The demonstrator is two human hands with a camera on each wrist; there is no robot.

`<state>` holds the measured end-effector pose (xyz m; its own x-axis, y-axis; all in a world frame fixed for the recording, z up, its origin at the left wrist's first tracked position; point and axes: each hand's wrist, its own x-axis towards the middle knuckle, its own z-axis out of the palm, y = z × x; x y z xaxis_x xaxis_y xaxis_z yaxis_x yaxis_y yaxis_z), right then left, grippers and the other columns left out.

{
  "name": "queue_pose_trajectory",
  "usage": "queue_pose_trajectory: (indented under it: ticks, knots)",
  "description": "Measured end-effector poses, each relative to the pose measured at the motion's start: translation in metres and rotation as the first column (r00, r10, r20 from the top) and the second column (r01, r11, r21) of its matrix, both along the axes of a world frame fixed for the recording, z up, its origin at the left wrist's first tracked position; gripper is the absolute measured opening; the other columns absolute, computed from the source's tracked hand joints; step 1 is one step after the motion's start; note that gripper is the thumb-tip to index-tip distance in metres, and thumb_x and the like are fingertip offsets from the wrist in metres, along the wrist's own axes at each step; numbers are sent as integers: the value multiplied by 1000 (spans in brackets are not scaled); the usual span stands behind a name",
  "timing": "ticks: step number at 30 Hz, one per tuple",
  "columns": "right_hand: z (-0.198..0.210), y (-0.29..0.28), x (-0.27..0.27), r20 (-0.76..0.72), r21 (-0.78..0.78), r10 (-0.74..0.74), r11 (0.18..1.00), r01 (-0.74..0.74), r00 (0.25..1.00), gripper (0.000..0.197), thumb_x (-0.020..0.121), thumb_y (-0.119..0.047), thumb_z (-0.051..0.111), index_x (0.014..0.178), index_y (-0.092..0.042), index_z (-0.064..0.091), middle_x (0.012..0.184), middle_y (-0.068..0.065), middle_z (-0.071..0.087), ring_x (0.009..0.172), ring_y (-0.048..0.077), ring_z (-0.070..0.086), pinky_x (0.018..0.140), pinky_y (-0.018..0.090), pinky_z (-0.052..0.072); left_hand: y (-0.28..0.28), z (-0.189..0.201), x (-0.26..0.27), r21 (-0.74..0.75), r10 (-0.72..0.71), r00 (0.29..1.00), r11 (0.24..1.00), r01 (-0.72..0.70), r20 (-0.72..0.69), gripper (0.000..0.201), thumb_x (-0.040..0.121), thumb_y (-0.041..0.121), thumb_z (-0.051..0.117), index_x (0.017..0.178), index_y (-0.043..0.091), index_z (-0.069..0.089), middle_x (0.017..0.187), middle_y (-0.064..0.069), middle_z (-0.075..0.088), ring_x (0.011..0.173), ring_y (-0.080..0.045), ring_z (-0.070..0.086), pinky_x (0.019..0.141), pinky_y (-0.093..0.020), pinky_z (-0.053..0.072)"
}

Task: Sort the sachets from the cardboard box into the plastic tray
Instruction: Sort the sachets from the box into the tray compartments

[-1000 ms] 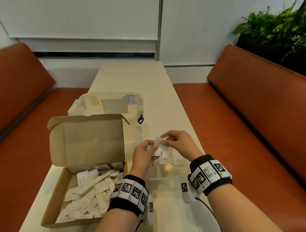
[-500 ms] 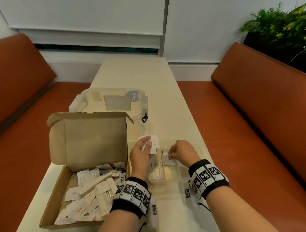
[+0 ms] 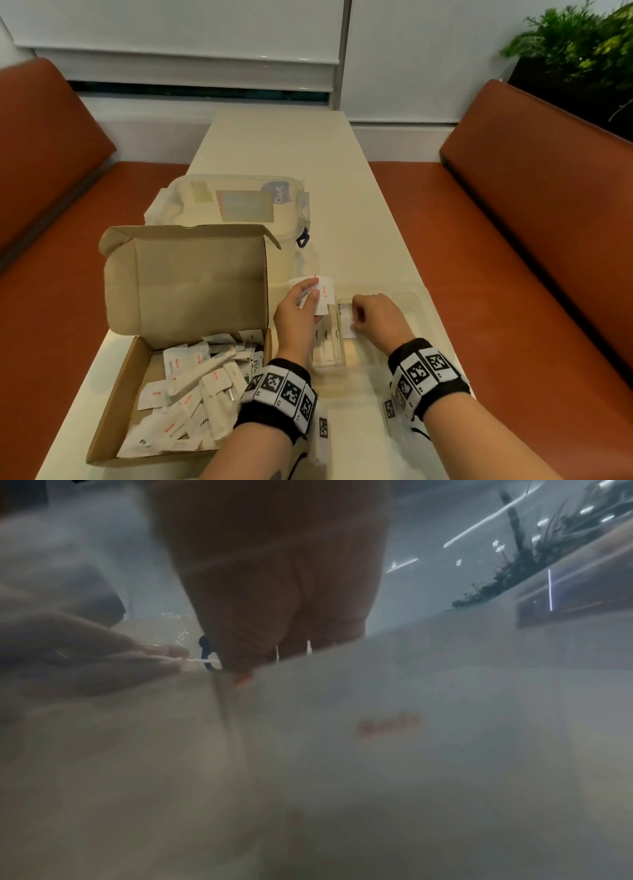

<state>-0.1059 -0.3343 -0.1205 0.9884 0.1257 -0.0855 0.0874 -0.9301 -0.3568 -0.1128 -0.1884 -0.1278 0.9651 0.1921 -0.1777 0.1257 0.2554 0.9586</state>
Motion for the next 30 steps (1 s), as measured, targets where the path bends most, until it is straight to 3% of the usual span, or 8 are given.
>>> queue_pose_trajectory:
  ticks: [4, 10, 12, 16, 19, 23, 27, 30]
  knots:
    - [-2, 2, -1, 11, -4, -18, 1000, 18, 1000, 19, 81, -6, 61, 71, -16, 47, 70, -1, 53, 72, 17, 48, 65, 28, 43, 0, -2, 1, 45, -10, 1000, 999, 9, 12, 20, 95, 9, 54, 105, 22, 66, 110, -2, 64, 92, -16, 64, 65, -20, 56]
    - [-1, 2, -6, 13, 23, -37, 999, 37, 999, 14, 82, -10, 62, 75, -16, 51, 76, 1, 58, 76, 19, 53, 66, 28, 43, 1, -2, 0, 69, -64, 998, 996, 62, 26, 25, 95, 6, 52, 105, 25, 64, 103, 6, 58, 89, -12, 60, 65, -23, 57]
    - [4, 3, -5, 51, 126, -80, 989, 73, 995, 9, 85, -19, 63, 80, -16, 57, 77, 0, 62, 74, 16, 55, 64, 26, 43, 1, -1, -1, 58, -103, 994, 993, 101, 29, 28, 95, 4, 51, 107, 26, 63, 105, 7, 55, 92, -15, 59, 66, -26, 58]
    - [16, 7, -2, 0, 593, -308, 766, 248, 951, 17, 89, -31, 62, 84, -15, 63, 74, -1, 66, 65, 12, 57, 57, 20, 44, 1, 4, -5, 18, -189, 981, 982, 188, 34, 31, 95, 2, 50, 108, 26, 62, 113, 1, 55, 101, -26, 62, 76, -38, 59]
    - [21, 10, -3, -129, 709, -273, 647, 281, 953, 13, 80, -19, 74, 85, -13, 63, 72, 3, 66, 60, 12, 59, 52, 19, 49, 1, 4, -5, -3, -206, 978, 979, 206, 43, 30, 95, 1, 50, 109, 25, 62, 115, -2, 56, 97, -29, 65, 75, -38, 59]
    - [19, 9, -4, -140, 771, -286, 570, 286, 948, 12, 77, -8, 75, 79, -10, 64, 70, 3, 64, 63, 11, 59, 54, 16, 48, 1, 4, -5, 5, -197, 980, 980, 197, 32, 31, 96, 2, 49, 109, 26, 63, 119, -4, 56, 100, -32, 65, 78, -41, 58]
    - [24, -1, -4, -105, 755, -298, 597, 271, 949, 5, 84, -11, 68, 87, -7, 70, 77, 2, 66, 68, 12, 58, 61, 14, 48, 1, 5, -4, 15, -197, 980, 980, 197, 12, 34, 96, 2, 50, 113, 29, 62, 116, 0, 55, 100, -26, 64, 80, -41, 58]
    - [34, -8, -2, -47, 632, -230, 747, 207, 972, 6, 86, -12, 65, 88, -11, 71, 78, -1, 64, 67, 8, 57, 63, 12, 46, -2, 7, -5, 30, -253, 968, 967, 252, 11, 33, 95, 3, 51, 111, 29, 65, 111, 1, 59, 93, -19, 64, 80, -39, 58]
